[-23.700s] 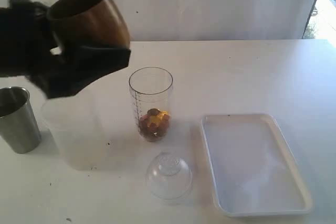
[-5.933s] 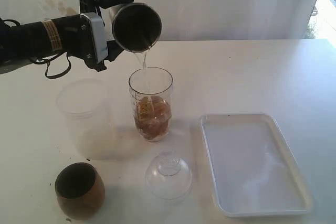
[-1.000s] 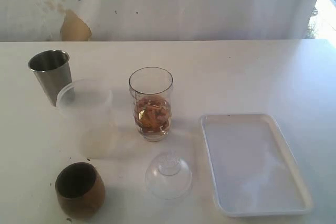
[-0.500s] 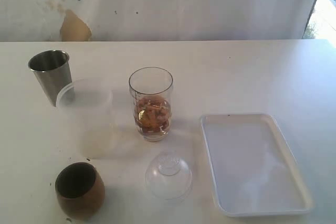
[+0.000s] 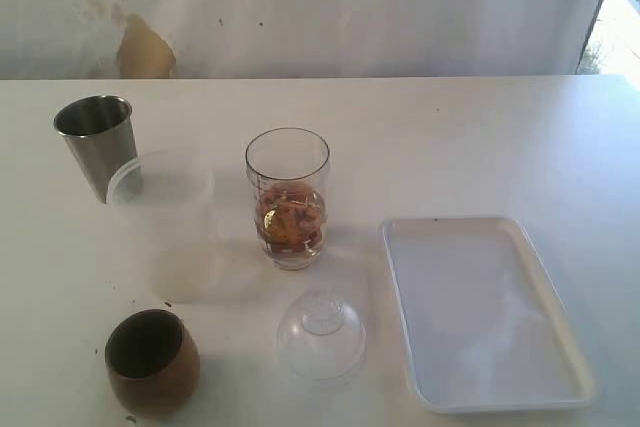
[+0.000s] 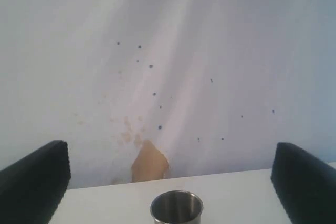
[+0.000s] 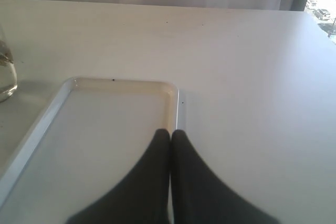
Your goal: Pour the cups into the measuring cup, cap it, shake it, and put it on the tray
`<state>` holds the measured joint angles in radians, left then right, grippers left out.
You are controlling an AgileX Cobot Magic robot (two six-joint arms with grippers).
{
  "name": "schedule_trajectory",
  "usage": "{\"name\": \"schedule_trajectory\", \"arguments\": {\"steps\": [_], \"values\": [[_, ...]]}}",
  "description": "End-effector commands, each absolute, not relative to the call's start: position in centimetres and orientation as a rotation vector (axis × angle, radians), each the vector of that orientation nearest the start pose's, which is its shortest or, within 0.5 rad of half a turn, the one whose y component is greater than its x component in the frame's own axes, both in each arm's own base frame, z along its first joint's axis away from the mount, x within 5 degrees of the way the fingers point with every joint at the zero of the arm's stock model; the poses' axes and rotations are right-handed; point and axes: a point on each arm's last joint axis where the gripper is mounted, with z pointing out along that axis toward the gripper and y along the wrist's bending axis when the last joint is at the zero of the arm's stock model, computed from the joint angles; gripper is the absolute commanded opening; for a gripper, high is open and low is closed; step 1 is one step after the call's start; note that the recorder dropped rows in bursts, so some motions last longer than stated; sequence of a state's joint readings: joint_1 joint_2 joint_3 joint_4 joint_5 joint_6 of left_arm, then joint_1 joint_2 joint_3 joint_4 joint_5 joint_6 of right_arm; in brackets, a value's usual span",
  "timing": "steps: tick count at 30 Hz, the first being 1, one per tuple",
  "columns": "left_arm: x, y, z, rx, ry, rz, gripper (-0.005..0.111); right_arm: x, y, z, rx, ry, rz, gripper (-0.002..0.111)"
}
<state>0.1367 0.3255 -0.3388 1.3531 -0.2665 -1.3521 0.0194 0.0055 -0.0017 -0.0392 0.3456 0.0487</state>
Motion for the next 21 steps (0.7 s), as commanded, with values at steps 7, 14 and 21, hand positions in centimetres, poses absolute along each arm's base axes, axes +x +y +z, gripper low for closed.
{"name": "schedule_trajectory", "arguments": {"steps": [7,14,21], "values": [[6.5,0.2,32.2,-0.111,1.249,-0.053,0.105,5.4,0.0,18.2,-0.008,1.826,0.0,0.0],[3.1,0.5,29.8,-0.045,1.264,0.169,0.105,5.4,0.0,18.2,-0.008,1.826,0.0,0.0],[4.8,0.6,23.8,-0.068,1.554,0.127,0.105,5.4,0.0,18.2,-0.008,1.826,0.0,0.0]]}}
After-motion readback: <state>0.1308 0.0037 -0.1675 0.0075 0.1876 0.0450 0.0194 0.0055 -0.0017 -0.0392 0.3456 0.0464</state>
